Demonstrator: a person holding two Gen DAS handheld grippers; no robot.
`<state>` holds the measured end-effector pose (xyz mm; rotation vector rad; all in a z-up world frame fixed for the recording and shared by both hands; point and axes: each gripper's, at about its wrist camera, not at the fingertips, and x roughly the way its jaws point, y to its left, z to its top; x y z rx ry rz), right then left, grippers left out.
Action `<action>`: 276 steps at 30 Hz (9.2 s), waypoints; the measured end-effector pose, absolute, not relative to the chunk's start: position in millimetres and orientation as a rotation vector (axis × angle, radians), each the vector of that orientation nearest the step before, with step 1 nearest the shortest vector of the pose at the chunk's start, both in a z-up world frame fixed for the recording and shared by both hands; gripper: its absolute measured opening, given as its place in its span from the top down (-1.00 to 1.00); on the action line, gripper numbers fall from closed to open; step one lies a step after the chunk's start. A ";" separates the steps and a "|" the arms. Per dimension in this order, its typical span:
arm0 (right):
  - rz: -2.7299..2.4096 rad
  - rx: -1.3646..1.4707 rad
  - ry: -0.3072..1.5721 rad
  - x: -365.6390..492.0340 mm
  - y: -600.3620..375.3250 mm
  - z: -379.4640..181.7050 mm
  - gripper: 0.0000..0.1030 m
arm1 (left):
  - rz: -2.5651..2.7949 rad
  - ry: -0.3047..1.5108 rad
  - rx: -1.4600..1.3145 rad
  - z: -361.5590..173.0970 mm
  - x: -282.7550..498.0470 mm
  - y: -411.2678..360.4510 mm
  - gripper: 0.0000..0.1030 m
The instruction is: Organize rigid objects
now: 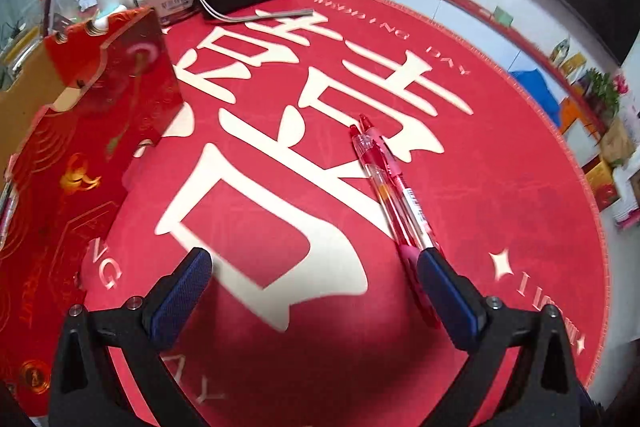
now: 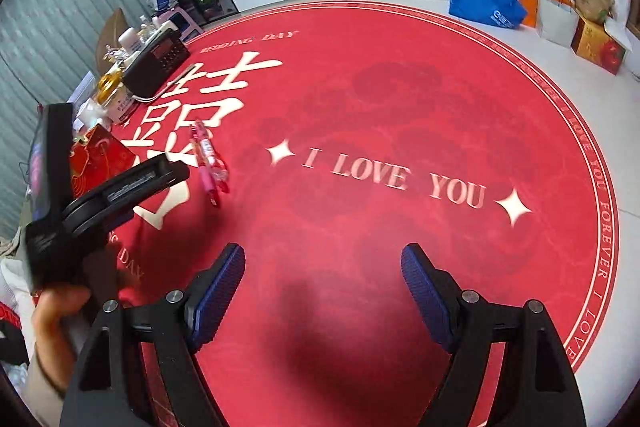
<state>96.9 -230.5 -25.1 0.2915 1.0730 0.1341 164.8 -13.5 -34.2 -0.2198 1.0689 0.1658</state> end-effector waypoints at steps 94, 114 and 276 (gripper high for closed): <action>0.302 -0.112 1.118 128.2 -204.1 -46.9 0.77 | -0.553 1.053 0.317 -51.4 139.2 -81.1 -1.00; 0.307 -0.122 1.105 125.9 -204.3 -47.7 0.77 | -0.395 1.090 0.250 -30.1 92.0 -43.3 -1.00; 0.719 -0.218 0.943 99.8 98.1 67.4 -0.99 | 0.701 0.769 -0.342 66.4 -37.7 227.6 -0.99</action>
